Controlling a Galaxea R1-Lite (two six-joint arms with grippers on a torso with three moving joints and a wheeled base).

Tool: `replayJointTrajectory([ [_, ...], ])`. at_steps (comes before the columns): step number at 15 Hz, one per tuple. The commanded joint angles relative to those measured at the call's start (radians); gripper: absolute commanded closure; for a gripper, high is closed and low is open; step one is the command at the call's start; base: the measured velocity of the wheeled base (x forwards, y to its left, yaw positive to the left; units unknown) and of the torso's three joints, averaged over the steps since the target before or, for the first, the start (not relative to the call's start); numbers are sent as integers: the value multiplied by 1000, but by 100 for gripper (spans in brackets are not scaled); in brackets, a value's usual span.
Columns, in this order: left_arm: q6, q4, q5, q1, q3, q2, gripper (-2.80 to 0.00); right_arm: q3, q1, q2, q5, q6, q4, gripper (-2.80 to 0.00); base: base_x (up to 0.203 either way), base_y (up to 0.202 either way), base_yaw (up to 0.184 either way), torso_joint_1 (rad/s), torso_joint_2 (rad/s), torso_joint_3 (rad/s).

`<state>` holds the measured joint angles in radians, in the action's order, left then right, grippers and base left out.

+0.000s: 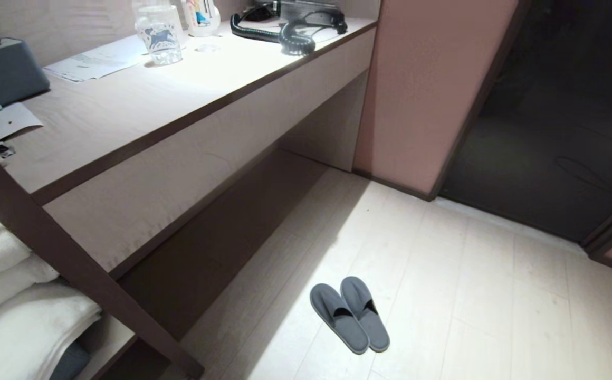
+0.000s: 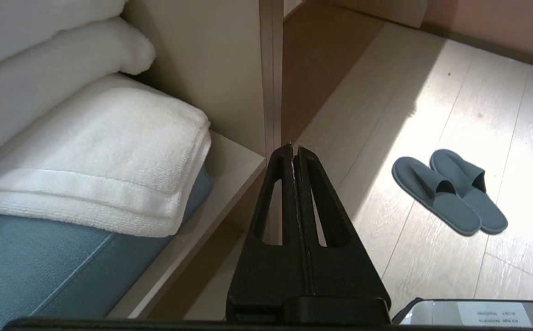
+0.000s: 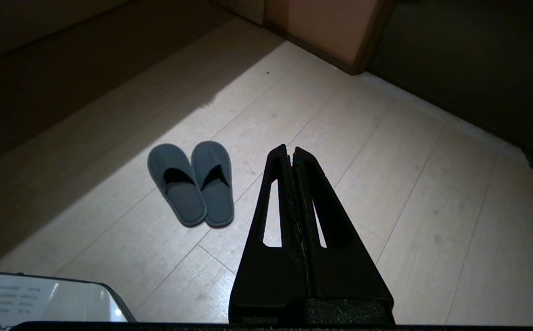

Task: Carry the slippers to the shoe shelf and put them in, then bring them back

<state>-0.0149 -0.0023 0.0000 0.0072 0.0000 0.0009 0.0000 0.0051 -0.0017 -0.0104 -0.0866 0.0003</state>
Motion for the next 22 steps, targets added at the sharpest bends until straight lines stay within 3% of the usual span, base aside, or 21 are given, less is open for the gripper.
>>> replayJointTrajectory([
  [1, 0, -1, 0, 0, 0, 1, 0, 0, 1, 2, 0, -1, 0, 0, 0, 0, 0, 6, 5, 198],
  [22, 0, -1, 0, 0, 0, 1, 0, 0, 0, 2, 1, 2, 0, 0, 0, 0, 0, 3, 2, 195],
])
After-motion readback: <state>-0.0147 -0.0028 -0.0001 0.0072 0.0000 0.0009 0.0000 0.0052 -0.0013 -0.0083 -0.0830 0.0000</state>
